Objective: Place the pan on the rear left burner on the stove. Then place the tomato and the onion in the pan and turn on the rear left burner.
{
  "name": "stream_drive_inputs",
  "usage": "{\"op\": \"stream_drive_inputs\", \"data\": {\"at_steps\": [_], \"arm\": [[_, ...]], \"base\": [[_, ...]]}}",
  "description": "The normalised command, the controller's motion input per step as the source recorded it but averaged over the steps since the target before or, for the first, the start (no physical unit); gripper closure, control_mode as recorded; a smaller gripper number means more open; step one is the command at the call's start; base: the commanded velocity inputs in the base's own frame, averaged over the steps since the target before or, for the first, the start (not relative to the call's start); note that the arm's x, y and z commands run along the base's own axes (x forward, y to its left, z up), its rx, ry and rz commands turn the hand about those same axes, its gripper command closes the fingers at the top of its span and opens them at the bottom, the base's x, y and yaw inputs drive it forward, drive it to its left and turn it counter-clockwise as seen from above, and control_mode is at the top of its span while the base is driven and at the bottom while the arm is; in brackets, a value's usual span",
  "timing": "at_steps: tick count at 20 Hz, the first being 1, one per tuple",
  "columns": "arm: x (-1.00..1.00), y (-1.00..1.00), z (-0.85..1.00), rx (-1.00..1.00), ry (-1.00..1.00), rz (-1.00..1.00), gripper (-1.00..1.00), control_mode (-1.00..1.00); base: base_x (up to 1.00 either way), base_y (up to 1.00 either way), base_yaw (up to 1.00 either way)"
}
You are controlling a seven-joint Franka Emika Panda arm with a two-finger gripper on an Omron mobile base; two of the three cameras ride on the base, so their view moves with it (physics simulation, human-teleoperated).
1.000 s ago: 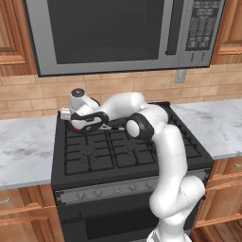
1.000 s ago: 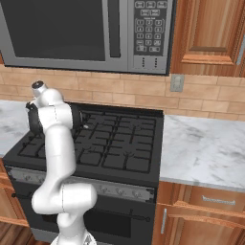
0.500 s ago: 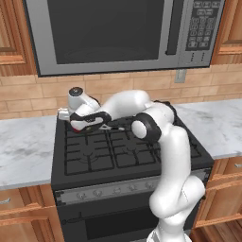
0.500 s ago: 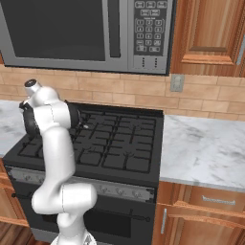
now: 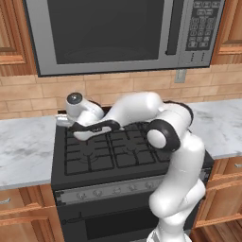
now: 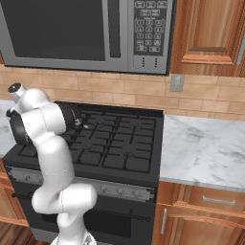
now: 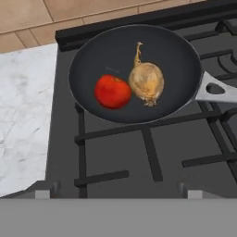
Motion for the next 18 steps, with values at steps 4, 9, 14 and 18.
{"op": "stream_drive_inputs", "data": {"at_steps": [4,9,14,18], "arm": [[-0.78,-0.16,0.11,0.0,0.0,0.0,-1.0,-1.0],[-0.75,-0.13,0.15,0.0,0.0,0.0,-1.0,-1.0],[-0.74,-0.03,0.19,0.0,0.0,0.0,-1.0,-1.0],[-0.67,-0.01,0.18,0.0,0.0,-0.01,-1.0,-1.0]], "base": [[0.0,0.0,0.0],[0.0,0.0,0.0],[0.0,0.0,0.0],[0.0,0.0,0.0]]}}
